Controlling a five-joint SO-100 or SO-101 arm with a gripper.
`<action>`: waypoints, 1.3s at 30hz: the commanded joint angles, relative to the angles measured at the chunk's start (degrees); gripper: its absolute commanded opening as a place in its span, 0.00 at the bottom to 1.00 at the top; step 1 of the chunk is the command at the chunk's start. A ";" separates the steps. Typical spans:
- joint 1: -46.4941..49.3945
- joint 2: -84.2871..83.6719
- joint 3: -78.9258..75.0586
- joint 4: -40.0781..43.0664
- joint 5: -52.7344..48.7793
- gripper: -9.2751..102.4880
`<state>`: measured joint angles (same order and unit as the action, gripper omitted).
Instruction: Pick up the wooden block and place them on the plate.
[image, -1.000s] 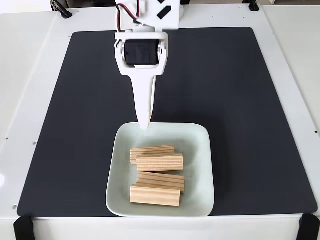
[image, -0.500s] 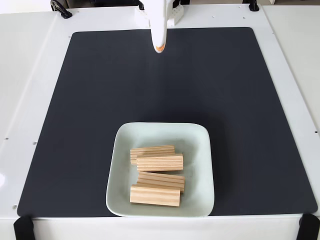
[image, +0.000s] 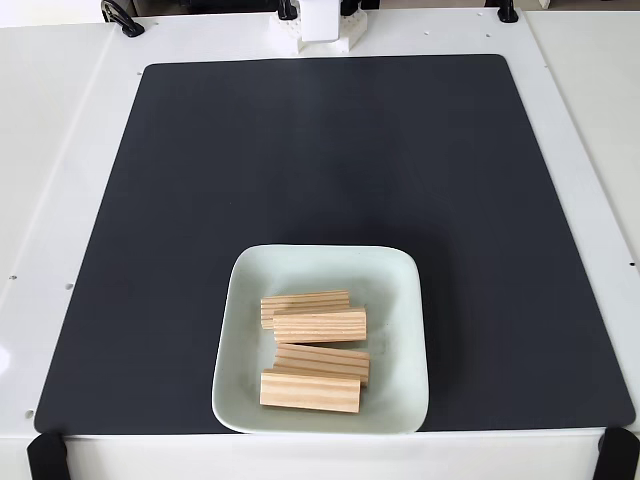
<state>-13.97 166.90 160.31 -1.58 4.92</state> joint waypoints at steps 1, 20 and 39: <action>-0.53 10.37 5.10 -0.44 0.26 0.08; 0.53 26.98 21.36 33.40 -0.62 0.08; -0.09 26.81 20.74 47.46 0.18 0.08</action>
<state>-14.24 193.27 181.23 45.62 4.75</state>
